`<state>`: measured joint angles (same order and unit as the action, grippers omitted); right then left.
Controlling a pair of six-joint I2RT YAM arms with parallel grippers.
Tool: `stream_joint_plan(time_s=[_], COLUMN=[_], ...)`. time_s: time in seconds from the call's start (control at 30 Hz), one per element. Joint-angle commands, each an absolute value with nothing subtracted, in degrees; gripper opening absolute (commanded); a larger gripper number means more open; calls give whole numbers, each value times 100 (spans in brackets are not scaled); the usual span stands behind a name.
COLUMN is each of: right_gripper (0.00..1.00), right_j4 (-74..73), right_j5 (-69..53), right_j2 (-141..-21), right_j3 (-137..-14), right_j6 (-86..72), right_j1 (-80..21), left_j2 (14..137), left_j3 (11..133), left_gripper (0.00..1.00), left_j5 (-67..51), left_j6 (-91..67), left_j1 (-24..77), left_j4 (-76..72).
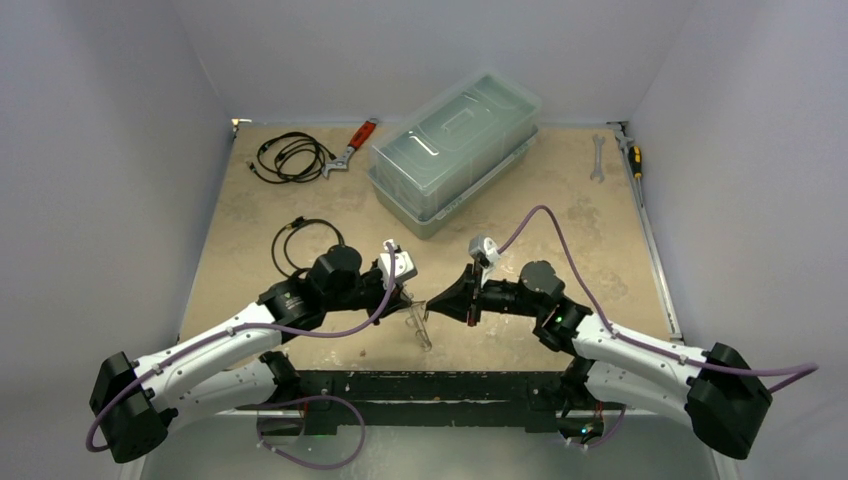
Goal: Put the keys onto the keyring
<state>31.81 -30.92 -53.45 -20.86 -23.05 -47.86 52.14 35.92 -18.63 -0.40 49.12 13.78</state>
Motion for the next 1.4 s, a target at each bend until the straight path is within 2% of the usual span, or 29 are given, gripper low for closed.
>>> stream_joint_plan(time_s=[0.0,1.37], right_gripper=[0,0], right_j4=[3465,3542], right_j5=[-2953,-2553], right_j2=[-5491,-6194], right_j3=[-2420,-2909], right_j6=[-2042,-1829], right_j1=[-4987,-5142], left_j2=[5187,5212], left_j3=[3622,3612], left_gripper=[0,0], left_j5=[-1871,-1916], left_j6=[-26,-35], left_j1=[4872,4870], left_j4=[1060,1064])
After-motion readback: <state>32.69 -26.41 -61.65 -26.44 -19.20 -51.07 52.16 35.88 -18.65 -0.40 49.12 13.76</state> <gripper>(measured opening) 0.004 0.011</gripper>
